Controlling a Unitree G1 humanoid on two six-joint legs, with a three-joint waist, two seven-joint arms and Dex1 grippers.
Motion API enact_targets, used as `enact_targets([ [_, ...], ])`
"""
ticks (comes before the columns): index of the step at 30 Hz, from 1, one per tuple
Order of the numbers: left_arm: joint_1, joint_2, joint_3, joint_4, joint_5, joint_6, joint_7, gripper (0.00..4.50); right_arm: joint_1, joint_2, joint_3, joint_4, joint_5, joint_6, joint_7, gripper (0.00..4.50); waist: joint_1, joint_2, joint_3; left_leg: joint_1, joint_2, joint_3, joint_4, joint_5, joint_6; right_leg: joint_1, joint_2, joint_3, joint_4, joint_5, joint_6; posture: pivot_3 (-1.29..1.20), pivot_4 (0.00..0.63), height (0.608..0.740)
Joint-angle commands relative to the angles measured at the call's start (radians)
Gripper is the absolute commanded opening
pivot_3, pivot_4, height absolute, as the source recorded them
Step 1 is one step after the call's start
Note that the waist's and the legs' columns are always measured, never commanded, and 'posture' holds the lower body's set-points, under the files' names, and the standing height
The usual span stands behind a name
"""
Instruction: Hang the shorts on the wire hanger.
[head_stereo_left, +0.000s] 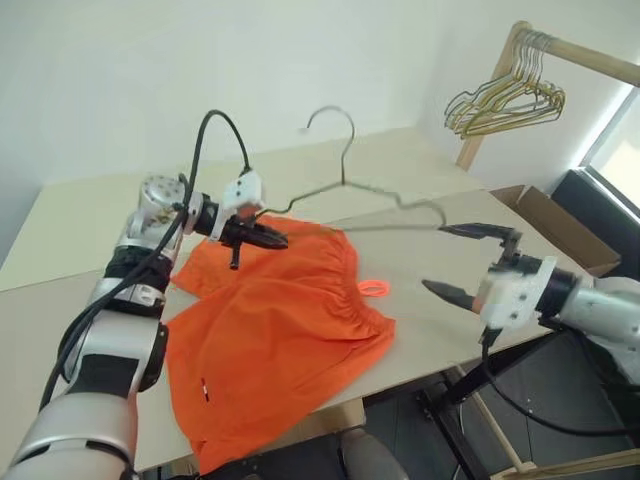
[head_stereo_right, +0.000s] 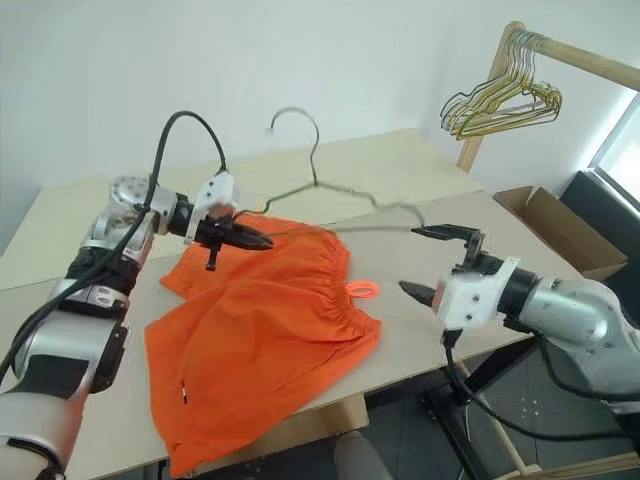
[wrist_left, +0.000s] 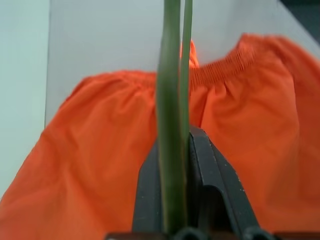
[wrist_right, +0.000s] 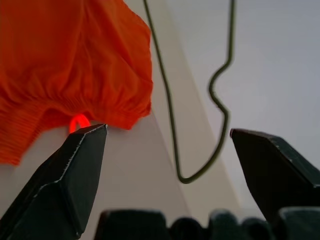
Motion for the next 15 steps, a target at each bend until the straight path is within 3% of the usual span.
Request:
enact_targets([
  [1,-0.006,0.017,0.021,-0.067,-0.020,-0.023,-0.016,0.00,-0.072,-0.079,-0.045,-0.057,0.181,0.275,0.118,4.44,0.012,-0.001,-0.001,0.000,0.000,-0.002,0.001,0.000,0.000,0.000,0.000,-0.001,0.000,0.000,0.000,-0.23,0.000,0.740],
  [4,0.012,0.021,0.033,-0.115,-0.038,-0.005,-0.026,0.00,-0.185,-0.111,0.033,-0.046,0.231,0.496,0.177,4.44,0.032,0.000,-0.001,-0.002,0.000,-0.006,0.001,-0.001,0.001,-0.001,0.001,-0.003,-0.001,0.000,0.001,-0.22,0.000,0.740],
  [7,0.033,0.027,0.041,-0.158,-0.049,0.015,-0.029,0.00,-0.353,-0.061,0.138,-0.012,0.240,0.688,0.216,4.44,0.043,0.000,-0.002,-0.007,0.000,-0.010,0.001,-0.001,0.001,-0.006,0.000,-0.003,-0.001,-0.001,0.001,-0.21,0.002,0.740],
  [15,0.077,0.044,0.050,-0.249,-0.073,0.066,-0.027,0.00,-0.575,0.092,0.334,0.107,0.059,0.833,0.272,4.44,0.081,0.002,-0.003,-0.016,-0.002,-0.011,0.005,-0.001,0.001,-0.019,-0.001,-0.002,0.007,-0.001,0.001,-0.18,0.005,0.740],
])
